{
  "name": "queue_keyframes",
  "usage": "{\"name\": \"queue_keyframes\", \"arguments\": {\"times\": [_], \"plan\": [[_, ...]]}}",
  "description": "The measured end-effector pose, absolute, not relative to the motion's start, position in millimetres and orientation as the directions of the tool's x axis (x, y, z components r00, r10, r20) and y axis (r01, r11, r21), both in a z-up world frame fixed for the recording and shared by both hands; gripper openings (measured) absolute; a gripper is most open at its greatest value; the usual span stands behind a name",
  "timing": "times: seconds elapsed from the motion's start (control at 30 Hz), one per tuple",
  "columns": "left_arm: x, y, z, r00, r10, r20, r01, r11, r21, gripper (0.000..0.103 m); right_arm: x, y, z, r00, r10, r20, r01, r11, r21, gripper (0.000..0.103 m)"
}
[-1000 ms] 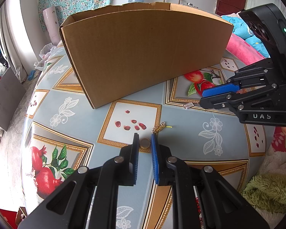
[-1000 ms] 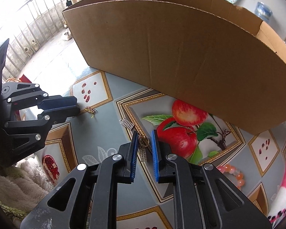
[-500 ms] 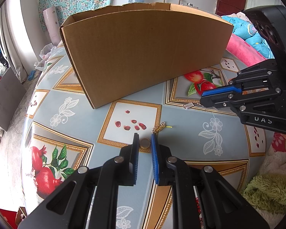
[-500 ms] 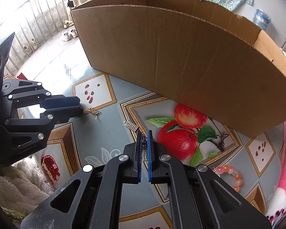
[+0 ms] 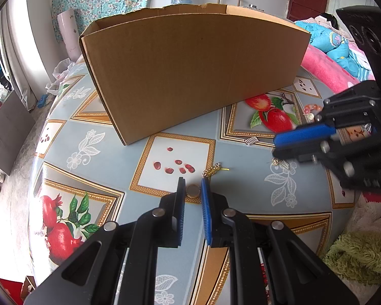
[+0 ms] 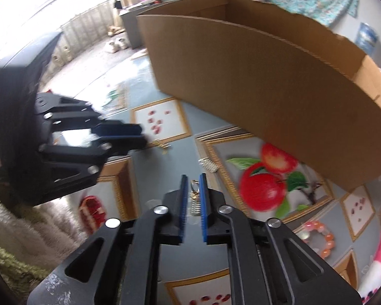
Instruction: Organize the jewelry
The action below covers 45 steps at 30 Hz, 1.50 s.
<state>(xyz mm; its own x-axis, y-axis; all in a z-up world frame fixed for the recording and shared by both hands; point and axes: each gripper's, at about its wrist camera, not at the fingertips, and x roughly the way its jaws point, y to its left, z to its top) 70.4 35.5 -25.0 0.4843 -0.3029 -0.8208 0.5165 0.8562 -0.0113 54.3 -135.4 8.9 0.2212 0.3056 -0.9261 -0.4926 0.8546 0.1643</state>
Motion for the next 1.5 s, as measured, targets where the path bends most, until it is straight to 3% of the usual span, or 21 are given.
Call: {"name": "queue_keyframes", "arguments": {"times": [0.03,0.13,0.33,0.73,1.5], "plan": [[69.8,35.7,-25.1,0.484,-0.303,-0.821,0.516,0.857,-0.012,0.012,52.1,-135.3,10.3,0.216,0.321,-0.922,-0.494,0.851,0.181,0.027],[70.5,35.2,-25.1,0.485,-0.302,-0.821,0.515,0.857,-0.012,0.012,50.0,-140.3,15.1,0.223,0.339,-0.914,-0.484,0.853,0.198,0.032],[70.2,34.9,-25.0,0.484,-0.303,-0.821,0.516,0.856,-0.011,0.012,54.8,-157.9,16.4,0.248,0.299,-0.922,-0.429,0.887,0.172,0.032],[71.3,35.5,-25.2,0.484,-0.305,-0.820,0.520,0.854,-0.011,0.012,58.2,-133.0,-1.5,0.221,0.221,-0.950,-0.554,0.830,0.064,0.012],[69.9,36.1,-25.1,0.486,-0.306,-0.819,0.521,0.854,-0.010,0.012,59.7,-128.6,-0.1,0.212,0.240,-0.947,-0.605,0.794,0.065,0.002]]}}
